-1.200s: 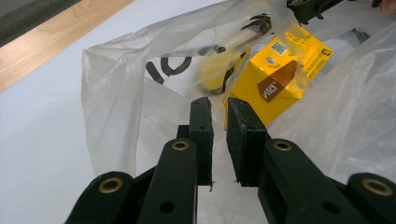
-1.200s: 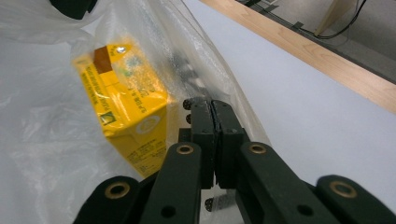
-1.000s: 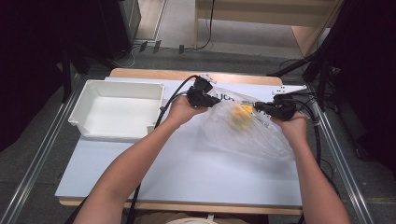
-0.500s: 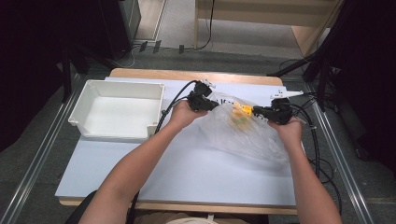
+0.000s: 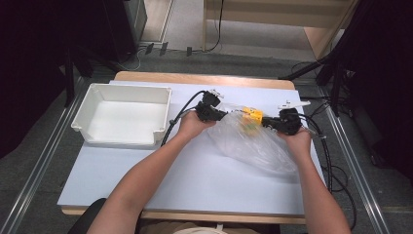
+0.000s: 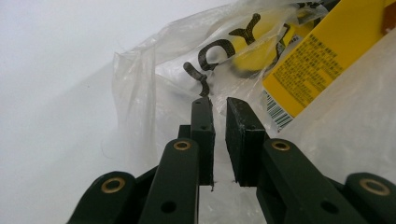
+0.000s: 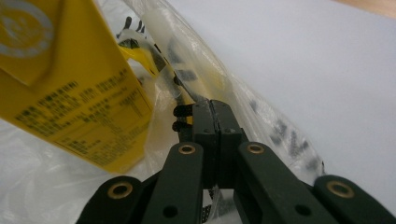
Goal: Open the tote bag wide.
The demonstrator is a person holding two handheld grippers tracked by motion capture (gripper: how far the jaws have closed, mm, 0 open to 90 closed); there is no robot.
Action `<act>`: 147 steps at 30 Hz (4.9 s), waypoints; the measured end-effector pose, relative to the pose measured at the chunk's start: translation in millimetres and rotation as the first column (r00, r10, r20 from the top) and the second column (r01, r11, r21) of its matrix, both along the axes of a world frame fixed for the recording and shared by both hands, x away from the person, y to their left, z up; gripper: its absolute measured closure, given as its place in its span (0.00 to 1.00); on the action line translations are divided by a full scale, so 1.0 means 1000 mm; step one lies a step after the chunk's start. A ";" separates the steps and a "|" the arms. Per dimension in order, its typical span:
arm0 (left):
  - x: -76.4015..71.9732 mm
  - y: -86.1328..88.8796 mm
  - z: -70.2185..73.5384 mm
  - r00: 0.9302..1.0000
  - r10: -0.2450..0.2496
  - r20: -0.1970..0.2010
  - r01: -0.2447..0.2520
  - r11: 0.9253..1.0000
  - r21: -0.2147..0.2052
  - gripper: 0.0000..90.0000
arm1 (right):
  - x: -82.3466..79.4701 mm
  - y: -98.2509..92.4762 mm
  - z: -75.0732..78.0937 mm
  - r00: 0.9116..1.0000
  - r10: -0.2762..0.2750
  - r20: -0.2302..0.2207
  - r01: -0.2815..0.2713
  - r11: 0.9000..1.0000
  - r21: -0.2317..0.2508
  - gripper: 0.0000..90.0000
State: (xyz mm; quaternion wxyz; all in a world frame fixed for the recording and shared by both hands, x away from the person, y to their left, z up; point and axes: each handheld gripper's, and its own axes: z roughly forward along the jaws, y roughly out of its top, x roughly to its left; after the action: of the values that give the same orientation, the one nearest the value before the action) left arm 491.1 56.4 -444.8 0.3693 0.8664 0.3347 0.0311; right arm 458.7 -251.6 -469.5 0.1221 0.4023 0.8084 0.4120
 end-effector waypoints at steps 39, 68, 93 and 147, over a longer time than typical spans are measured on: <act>0.005 0.016 -0.015 0.998 0.055 -0.033 -0.054 0.998 0.018 0.94 | -0.002 -0.015 -0.012 0.997 -0.075 -0.032 0.075 0.997 -0.016 1.00; -0.014 0.005 0.082 0.998 -0.036 0.046 0.038 0.998 -0.043 0.93 | -0.050 -0.011 0.079 0.999 -0.012 0.042 0.010 0.999 0.053 1.00; -0.038 0.002 0.035 0.998 -0.053 -0.045 0.053 0.999 -0.011 0.93 | -0.113 0.021 0.044 0.999 0.018 0.042 -0.021 0.997 0.076 1.00; -0.013 0.038 -0.008 0.989 0.124 -0.082 -0.124 0.992 0.002 1.00 | -0.110 0.042 -0.006 0.997 0.072 -0.001 -0.072 0.997 0.010 1.00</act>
State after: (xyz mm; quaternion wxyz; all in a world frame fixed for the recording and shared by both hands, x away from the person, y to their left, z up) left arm 478.5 93.9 -452.5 0.3537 0.8440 0.4028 0.0178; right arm 349.1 -209.5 -475.6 0.1044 0.3739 0.8203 0.4200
